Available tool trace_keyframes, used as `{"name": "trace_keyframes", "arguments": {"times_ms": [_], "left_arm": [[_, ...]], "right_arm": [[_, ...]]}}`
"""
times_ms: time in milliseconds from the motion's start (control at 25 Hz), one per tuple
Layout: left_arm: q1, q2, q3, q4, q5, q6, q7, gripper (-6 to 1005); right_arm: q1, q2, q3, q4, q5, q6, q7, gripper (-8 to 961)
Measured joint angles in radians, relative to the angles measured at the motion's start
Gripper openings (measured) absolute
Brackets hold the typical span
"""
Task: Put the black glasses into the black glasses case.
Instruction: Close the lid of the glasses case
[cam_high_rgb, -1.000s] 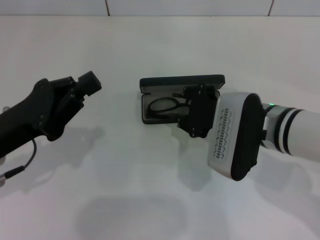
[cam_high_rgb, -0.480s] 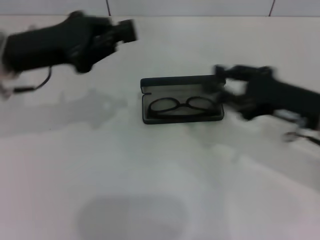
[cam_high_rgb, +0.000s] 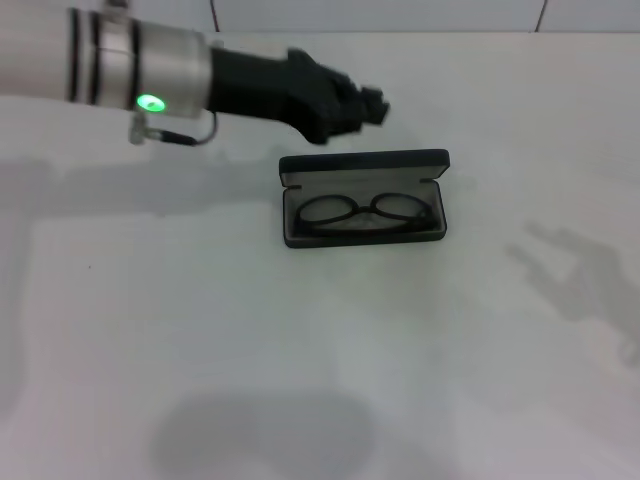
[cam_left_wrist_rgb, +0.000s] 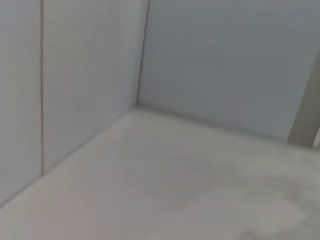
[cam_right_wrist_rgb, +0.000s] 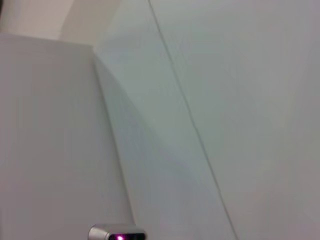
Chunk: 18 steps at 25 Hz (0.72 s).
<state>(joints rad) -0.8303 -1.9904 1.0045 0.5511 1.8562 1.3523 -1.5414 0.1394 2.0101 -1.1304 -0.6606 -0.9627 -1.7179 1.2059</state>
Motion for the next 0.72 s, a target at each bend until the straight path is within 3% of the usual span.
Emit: {"name": "trace_keyframes", "arguments": {"times_ms": [160,240,720], "left_arm": [[-0.028,-0.051,0.000,0.001,0.100,-0.101,-0.014,170],[-0.031,-0.062,0.000,-0.001,0.114,-0.127,-0.019,179],[-0.030,-0.070,0.002,-0.060,0.134,-0.243,-0.016,234]], "right_arm": [[0.009,-0.001,0.009,0.062,-0.014,0.001,-0.039,385],[0.023,-0.002,0.009,0.085,-0.023,0.001,-0.052,385],[0.077,-0.001,0.006,0.115,-0.081,0.049,-0.059,386]]}}
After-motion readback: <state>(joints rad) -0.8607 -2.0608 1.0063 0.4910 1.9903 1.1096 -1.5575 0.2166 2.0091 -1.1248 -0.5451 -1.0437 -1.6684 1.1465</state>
